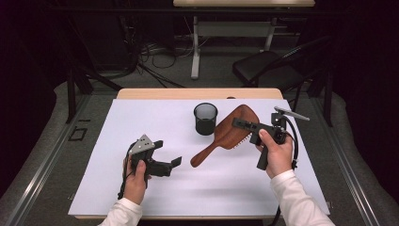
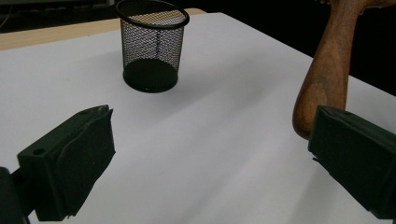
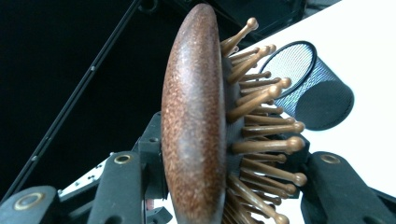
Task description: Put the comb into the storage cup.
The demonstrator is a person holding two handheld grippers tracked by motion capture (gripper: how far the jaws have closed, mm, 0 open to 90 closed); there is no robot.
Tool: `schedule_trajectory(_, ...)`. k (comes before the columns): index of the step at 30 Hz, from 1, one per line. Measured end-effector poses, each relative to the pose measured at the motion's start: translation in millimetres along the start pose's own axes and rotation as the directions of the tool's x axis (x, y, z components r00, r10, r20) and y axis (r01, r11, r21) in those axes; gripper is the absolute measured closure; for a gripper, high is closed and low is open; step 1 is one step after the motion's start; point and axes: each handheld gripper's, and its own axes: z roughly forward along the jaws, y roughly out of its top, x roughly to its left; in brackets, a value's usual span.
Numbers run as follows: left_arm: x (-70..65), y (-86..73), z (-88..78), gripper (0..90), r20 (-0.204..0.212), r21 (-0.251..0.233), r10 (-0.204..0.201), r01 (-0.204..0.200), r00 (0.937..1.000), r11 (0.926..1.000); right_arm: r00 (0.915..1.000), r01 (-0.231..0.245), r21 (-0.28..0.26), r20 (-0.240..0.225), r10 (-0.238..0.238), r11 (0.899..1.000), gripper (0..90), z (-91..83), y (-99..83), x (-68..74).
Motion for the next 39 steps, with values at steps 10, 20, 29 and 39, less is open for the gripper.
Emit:
schedule_trajectory(10, 0.8, -0.5, 0.7, 0.3, -0.003, 0.009, -0.001, 0.001, 1.0, 1.0, 0.9997, 0.011, -0.007, 0.021, -0.011, 1.0, 49.7, 4.1, 10.0, 3.2)
schedule_trajectory(20, 2.0, -1.0, 0.4, 0.3, -0.01, 0.003, -0.003, 0.003, 0.9999, 1.0, 0.9995, 0.006, -0.035, 0.032, -0.005, 0.999, 49.7, 10.5, 18.5, 5.1)
schedule_trajectory(29, 2.8, -1.3, 1.0, 0.3, -0.007, 0.005, -0.008, 0.008, 0.9999, 1.0, 0.9991, 0.006, -0.055, 0.042, -0.004, 0.998, 49.7, 17.5, 24.9, 5.3)
schedule_trajectory(39, 3.0, -1.6, 1.2, 0.3, 0.007, 0.0, -0.012, 0.012, 0.9999, 0.9999, 0.9979, 0.015, -0.085, 0.065, -0.009, 0.996, 49.6, 23.5, 35.8, 7.9)
